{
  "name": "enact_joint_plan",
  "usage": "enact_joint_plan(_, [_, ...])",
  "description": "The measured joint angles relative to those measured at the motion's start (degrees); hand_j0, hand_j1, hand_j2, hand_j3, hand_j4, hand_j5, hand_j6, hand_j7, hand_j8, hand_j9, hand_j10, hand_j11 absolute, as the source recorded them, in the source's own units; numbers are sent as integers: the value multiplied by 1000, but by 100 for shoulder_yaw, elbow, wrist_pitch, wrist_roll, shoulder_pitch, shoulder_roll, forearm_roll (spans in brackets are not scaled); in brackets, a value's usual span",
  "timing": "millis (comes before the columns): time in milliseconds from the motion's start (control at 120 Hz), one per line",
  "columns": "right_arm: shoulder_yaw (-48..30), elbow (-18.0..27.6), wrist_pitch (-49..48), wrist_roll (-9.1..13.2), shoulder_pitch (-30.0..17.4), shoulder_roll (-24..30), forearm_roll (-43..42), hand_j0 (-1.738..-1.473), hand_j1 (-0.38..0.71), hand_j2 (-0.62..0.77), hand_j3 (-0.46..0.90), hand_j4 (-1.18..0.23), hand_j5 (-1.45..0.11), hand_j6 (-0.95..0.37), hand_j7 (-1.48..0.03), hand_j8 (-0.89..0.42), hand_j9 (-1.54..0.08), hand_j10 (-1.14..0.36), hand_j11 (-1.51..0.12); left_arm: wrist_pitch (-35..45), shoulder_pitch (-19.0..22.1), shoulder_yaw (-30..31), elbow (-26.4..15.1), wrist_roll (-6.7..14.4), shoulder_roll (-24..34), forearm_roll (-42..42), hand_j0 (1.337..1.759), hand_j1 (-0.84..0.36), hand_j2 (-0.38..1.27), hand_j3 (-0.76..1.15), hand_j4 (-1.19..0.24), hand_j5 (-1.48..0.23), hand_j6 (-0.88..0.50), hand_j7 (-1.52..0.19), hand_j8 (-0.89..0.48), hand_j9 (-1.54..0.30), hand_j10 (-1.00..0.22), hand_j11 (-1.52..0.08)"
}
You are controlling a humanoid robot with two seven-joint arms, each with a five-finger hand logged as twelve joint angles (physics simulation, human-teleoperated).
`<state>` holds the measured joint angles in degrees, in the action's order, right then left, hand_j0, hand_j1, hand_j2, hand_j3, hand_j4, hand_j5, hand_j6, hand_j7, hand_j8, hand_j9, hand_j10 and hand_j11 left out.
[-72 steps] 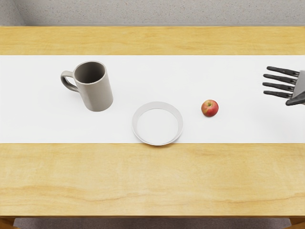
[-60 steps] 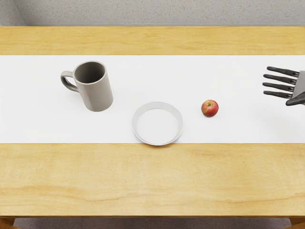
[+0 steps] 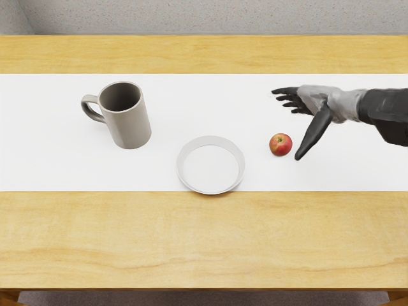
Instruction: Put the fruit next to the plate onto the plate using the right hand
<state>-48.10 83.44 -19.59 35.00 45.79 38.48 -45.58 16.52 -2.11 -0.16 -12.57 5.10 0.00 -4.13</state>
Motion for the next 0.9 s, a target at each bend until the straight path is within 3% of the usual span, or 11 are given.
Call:
enact_joint_plan(125, [728,281,1207,0,288,-194,-1182,-1658,-321,-4,0,-25,-31,-26,-31,-25,-31,-25,-31,0,0,-1,0,0,0,0,1658,349,0,0,0,0,-1,0,0,0,0,0])
enact_joint_plan(267, [1503,243,2124,0,448,-522,-1792,-1658,-319,-4,0,-27,-33,-28,-33,-27,-33,-27,-33,0,0,-2,0,0,0,0,1658,349,0,0,0,0,-1,0,0,0,0,0])
enact_joint_plan(683, [2462,-264,3519,0,262,-985,-2297,-1658,-245,-16,0,-90,-115,-92,-114,-91,-114,-90,-114,0,-9,-2,0,0,0,0,1658,349,0,0,0,0,-1,0,0,0,0,0])
enact_joint_plan(900, [2518,-492,3616,0,180,-1181,-2259,-1658,-59,-46,0,-245,-316,-247,-315,-246,-316,-245,-316,0,-7,-2,0,0,0,0,1658,349,0,0,0,0,-1,0,0,0,0,0])
